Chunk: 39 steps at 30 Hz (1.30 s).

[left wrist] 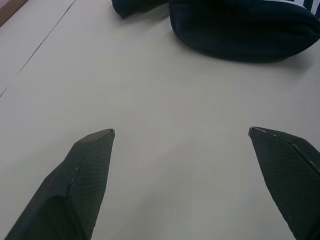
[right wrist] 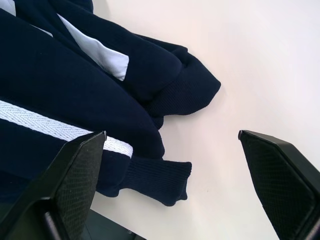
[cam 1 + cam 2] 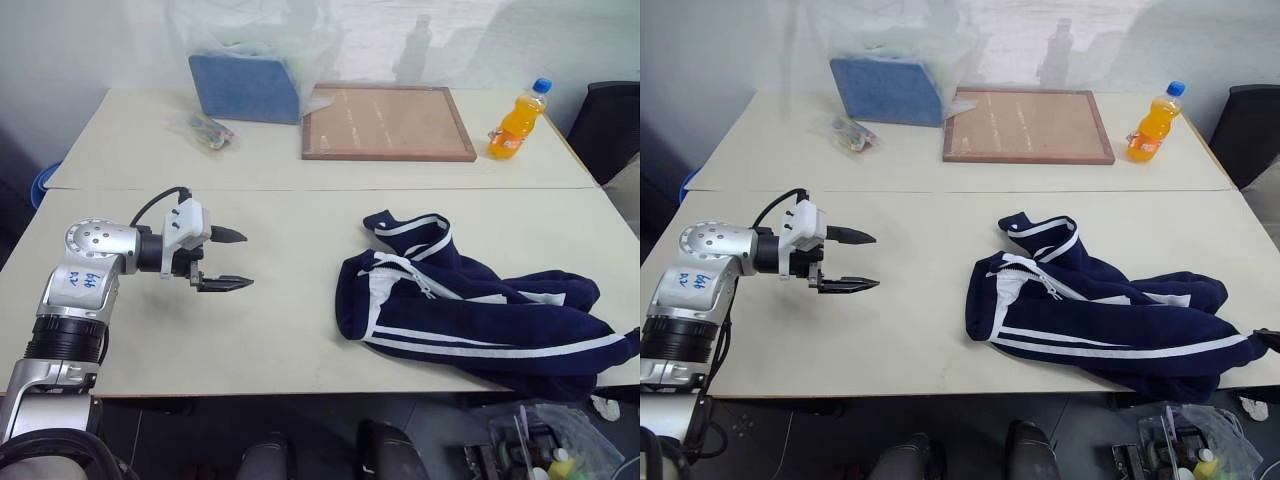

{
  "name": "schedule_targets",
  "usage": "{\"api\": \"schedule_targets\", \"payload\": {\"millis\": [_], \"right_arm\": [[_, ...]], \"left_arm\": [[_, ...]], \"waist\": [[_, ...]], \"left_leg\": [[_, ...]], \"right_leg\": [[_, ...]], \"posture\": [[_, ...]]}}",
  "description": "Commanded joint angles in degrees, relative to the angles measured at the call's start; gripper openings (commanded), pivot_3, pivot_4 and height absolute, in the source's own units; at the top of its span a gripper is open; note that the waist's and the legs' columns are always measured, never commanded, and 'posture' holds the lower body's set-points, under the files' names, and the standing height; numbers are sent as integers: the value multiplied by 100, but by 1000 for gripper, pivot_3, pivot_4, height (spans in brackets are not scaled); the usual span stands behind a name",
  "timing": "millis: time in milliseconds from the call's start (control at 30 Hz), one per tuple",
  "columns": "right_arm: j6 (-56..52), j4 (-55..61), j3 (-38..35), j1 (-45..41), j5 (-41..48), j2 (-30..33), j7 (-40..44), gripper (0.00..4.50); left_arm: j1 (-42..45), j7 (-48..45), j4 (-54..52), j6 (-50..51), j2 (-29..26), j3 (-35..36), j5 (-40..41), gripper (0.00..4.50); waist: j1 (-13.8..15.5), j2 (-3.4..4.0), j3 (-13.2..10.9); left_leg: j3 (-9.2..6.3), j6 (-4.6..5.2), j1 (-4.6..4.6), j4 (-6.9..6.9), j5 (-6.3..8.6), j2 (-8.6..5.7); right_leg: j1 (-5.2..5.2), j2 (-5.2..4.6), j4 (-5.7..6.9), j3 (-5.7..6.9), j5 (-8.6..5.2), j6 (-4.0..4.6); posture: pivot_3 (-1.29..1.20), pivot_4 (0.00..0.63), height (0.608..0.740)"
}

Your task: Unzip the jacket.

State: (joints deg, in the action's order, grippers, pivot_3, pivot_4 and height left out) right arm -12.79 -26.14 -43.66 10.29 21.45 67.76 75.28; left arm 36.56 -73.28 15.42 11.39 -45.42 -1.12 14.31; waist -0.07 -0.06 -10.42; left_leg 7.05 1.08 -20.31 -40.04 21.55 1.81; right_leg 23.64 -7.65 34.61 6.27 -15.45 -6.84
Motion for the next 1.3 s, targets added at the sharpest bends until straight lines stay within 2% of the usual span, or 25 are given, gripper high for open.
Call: {"api": "schedule_targets", "payload": {"millis": [33, 533, 867, 1000, 1100, 1300], "right_arm": [[138, -124, -98, -40, 3, 21, -15, 4435], [295, -250, -75, -114, 22, 1, -128, 4435], [259, -219, -146, -121, 102, -43, -230, 4435], [48, -101, -214, -23, 242, -63, -76, 4435], [-178, 499, -326, 225, 403, -170, 75, 4435], [-994, 2864, -668, 760, 864, -646, -174, 4435]], "left_arm": [[113, -71, -165, -71, -8, 32, 69, 4500], [209, -39, -144, 4, 73, -18, 57, 4500], [255, -244, -207, 152, 99, -61, 115, 4500], [284, -527, -406, 503, 133, -108, 367, 4500], [454, -876, -747, 1335, 278, -275, 840, 4500], [853, -849, -1334, 3008, 899, -951, 1379, 4500]], "waist": [[1, 0, 0], [-2, 0, 0], [-3, 0, 0], [-1, 0, 0], [15, 0, 0], [47, 0, 0]], "left_leg": [[0, 0, 0, 0, 0, 0], [1, 0, 1, -1, 0, 0], [2, -1, 1, -2, 0, -1], [3, -1, 1, -2, -1, -1], [1, -1, 0, -3, -1, -1], [-12, -1, 1, -11, -1, -2]], "right_leg": [[0, 0, 0, 0, 0, 0], [0, 0, 2, -1, 0, 0], [0, 1, 3, -1, 0, 0], [0, 0, 3, -1, 0, 0], [-1, 1, 4, 0, 0, 0], [-5, 1, 12, -2, 0, -1]], "posture": [[0, 150, 740], [0, 150, 740], [0, 150, 740], [0, 150, 740], [0, 150, 740], [0, 150, 740]]}}
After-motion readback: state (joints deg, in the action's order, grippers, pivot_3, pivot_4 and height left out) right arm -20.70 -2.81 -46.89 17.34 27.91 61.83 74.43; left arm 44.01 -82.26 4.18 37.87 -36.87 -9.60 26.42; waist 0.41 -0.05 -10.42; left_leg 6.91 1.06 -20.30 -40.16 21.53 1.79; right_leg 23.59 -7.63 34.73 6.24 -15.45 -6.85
